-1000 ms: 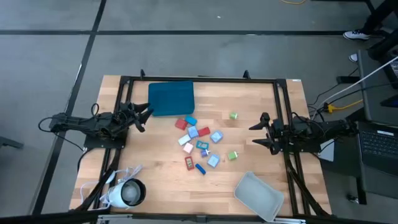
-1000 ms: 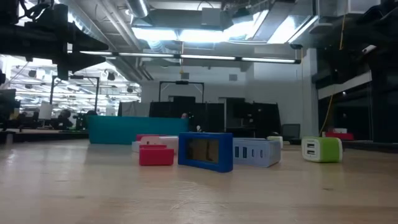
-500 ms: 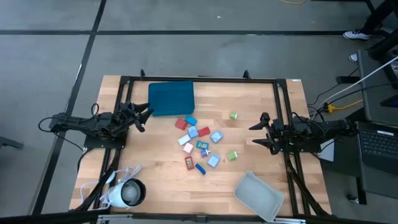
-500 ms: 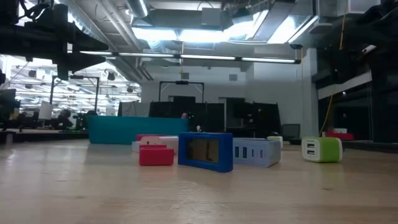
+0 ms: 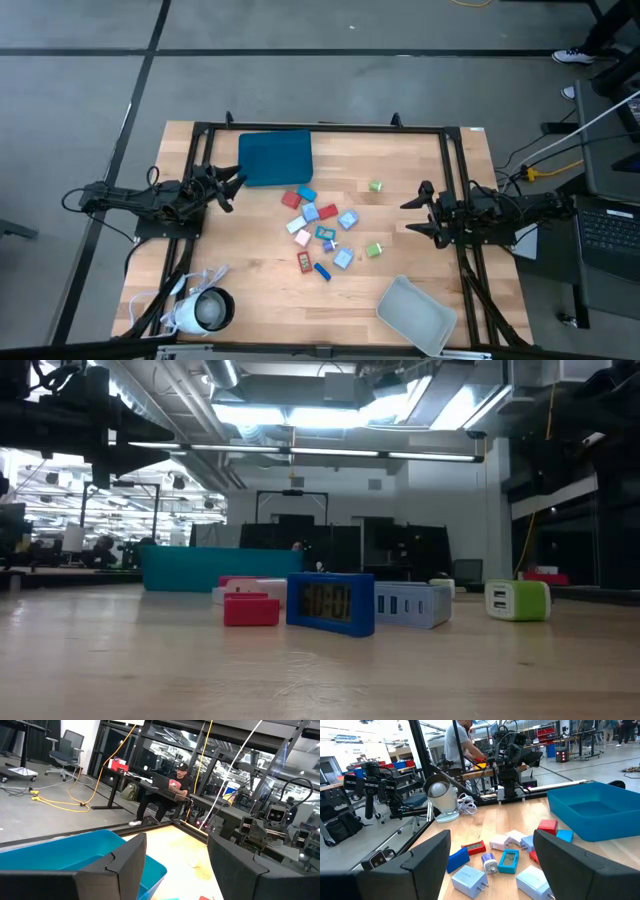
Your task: Pick & Place Office items
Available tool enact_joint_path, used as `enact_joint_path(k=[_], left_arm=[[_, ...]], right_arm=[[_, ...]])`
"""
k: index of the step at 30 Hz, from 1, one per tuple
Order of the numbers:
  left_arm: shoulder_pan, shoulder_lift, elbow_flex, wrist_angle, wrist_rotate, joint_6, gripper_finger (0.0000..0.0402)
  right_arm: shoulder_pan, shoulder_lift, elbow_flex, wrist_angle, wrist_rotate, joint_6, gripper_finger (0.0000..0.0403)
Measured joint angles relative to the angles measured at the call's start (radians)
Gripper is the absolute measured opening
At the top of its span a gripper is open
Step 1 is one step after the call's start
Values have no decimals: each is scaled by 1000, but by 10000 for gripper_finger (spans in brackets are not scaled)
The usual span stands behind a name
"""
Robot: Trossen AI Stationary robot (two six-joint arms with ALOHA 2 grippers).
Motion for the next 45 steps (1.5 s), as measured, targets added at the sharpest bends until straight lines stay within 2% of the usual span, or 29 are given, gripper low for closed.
enact_joint_path(k=[5, 7, 13, 18, 22, 28, 31, 36, 41, 45], left_arm=[[0, 0, 0, 0, 0, 0, 209], [0, 0, 0, 0, 0, 0, 209], [0, 0, 0, 0, 0, 0, 209], [0, 0, 0, 0, 0, 0, 209], [0, 0, 0, 0, 0, 0, 208], [0, 0, 0, 0, 0, 0, 208], [0, 0, 0, 0, 0, 0, 208], [0, 0, 0, 14, -84, 0, 209], [4, 0, 0, 123, -118, -92, 208], [15, 1, 0, 265, -117, -89, 208]], right_arm=[[0, 0, 0, 40, 23, -64, 288], [0, 4, 0, 103, 79, -37, 288], [0, 5, 1, 274, 343, 171, 288], [0, 5, 1, 314, 581, 189, 288], [0, 5, 1, 314, 696, 185, 288], [-2, 6, 1, 321, 695, 246, 288], [-7, 7, 0, 332, 744, 263, 288], [-7, 7, 0, 422, 659, 314, 288], [-7, 7, 0, 500, 665, 399, 288], [-7, 7, 0, 557, 737, 390, 288]])
